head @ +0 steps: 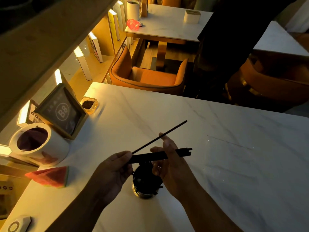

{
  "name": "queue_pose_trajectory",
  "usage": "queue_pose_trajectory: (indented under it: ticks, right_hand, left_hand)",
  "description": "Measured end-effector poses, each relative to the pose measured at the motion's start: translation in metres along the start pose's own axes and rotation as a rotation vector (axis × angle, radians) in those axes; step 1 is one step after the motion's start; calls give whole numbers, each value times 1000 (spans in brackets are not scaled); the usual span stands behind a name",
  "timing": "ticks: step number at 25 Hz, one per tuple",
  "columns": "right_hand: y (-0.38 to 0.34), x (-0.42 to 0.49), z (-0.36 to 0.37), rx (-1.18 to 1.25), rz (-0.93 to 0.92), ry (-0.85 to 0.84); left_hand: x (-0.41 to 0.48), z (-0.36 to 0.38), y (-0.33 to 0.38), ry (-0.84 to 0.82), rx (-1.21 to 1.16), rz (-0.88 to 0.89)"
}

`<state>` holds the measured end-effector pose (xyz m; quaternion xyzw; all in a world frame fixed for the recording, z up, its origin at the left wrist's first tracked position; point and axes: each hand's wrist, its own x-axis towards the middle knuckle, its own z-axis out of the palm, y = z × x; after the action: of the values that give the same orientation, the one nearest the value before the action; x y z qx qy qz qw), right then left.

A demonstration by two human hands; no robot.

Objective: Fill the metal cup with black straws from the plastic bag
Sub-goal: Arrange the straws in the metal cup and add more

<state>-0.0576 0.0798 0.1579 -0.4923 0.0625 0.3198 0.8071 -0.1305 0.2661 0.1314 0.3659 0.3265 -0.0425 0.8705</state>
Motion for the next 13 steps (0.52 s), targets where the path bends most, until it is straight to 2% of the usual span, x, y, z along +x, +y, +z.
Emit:
queue_pose_trajectory:
  ticks: [4,7,10,13]
  right_hand:
    - [-9,5,-11,-8,-90,9]
    - [-19,7,-16,-238,-155,57]
    - [-29,5,-19,-572,-229,90]
    - [-25,2,-25,-790,-274,118]
  left_hand:
    - [0,1,-10,-44,65,-88]
    - [-2,5,-11,-72,213,-108]
    - [2,4,-4,-41,687,11]
    - [9,0,0,95,1200,287]
